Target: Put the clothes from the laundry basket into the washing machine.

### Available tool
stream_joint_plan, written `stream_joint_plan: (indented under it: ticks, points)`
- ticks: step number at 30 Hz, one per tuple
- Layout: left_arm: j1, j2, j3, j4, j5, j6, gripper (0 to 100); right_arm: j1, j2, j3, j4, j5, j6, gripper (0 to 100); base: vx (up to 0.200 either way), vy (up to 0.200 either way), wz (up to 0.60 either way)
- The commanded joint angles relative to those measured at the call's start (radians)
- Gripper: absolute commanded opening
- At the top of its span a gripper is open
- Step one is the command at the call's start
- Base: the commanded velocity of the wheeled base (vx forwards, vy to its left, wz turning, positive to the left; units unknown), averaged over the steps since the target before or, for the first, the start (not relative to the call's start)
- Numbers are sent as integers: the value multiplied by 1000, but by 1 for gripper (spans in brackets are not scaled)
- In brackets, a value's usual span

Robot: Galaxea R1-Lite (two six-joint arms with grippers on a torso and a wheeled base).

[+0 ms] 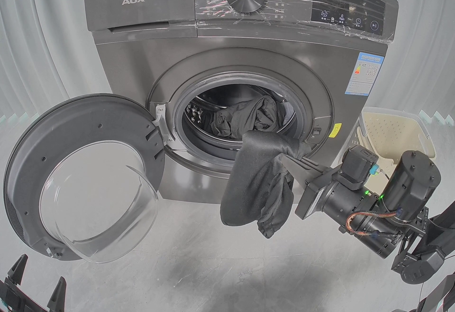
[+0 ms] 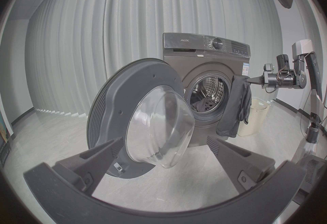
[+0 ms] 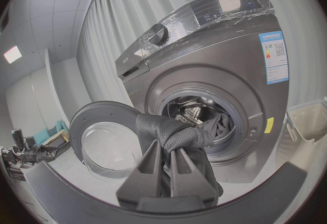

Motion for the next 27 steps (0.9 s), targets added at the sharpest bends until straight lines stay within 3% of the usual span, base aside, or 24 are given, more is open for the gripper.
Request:
stream_joint_plan:
  ticks: [1,6,17,19,20,21,23,25,27]
  points:
    - [-2,-17,18,-1,-8,9,100,3,16,-40,5,29,6,0,0,0,0]
    - [-2,-17,18,-5,-11,12,100,6,32,-100,16,47,43,0,0,0,0]
    - [-2,-17,18,-10,-12,14,100,12,53,-115,2,49,44,0,0,0,0]
    - [-1,-17,16,-22,-6,3,100,12,55,-121,4,49,44,0,0,0,0]
    - [10,18,-111,-139,0,-37,100,12,56,-124,5,49,44,0,0,0,0]
    - [10,77,-228,-195,1,-58,100,12,59,-126,5,49,44,0,0,0,0]
    - [-8,196,-378,-192,-23,-68,100,12,72,-137,4,49,44,0,0,0,0]
    - [-36,244,-401,-165,-49,-64,100,12,78,-144,5,49,44,0,0,0,0]
    - [-113,367,-392,-116,-180,-35,100,12,88,-155,9,47,44,0,0,0,0]
